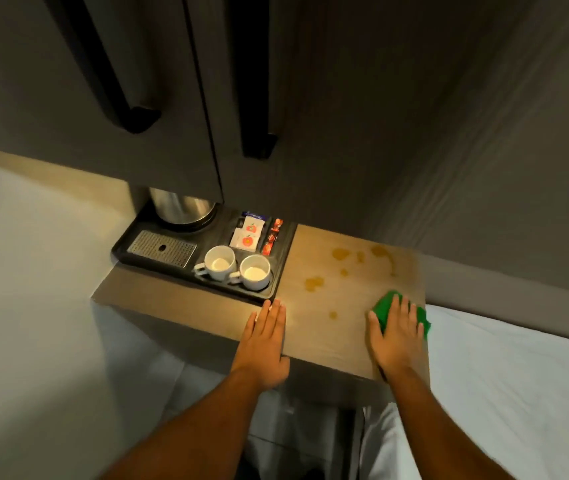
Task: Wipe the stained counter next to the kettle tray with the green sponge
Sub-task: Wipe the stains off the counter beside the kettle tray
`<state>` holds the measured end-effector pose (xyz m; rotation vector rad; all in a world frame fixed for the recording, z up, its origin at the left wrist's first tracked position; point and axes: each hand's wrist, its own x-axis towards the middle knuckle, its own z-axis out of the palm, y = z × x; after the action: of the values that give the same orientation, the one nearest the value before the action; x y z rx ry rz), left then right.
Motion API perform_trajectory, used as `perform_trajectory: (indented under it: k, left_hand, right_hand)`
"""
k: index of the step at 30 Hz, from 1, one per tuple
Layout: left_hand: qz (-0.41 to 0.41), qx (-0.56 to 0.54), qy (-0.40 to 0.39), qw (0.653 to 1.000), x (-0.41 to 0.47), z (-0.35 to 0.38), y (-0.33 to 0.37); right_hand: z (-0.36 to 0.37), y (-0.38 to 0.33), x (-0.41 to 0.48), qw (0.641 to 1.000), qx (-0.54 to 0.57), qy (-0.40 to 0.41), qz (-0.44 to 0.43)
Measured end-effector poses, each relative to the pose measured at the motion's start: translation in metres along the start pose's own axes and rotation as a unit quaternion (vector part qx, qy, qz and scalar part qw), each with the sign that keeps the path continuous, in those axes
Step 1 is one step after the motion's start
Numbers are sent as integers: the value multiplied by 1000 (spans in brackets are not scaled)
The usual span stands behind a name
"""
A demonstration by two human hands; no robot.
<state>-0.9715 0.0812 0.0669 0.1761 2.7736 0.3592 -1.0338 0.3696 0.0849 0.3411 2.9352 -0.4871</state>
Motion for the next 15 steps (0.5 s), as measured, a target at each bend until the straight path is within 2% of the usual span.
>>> perform_trajectory:
  k: [2, 6, 8, 11, 15]
  left_hand:
    - [-2, 13, -26, 1000, 2, -3, -8]
    - [1, 8, -56, 998, 2, 3, -15]
    - [1, 2, -51, 999, 4, 8, -18]
    - [10, 4, -50, 999, 6, 8, -18]
    - [15, -2, -46, 999, 8, 5, -20]
  right_hand:
    - [2, -53, 16, 999, -5, -32, -8]
    - [32, -126, -2, 980, -27, -89, -175]
    - [45, -118, -22, 969, -44, -100, -221]
    - [46, -73, -32, 962, -63, -101, -246]
    - [22, -15, -3, 967, -86, -68, -228]
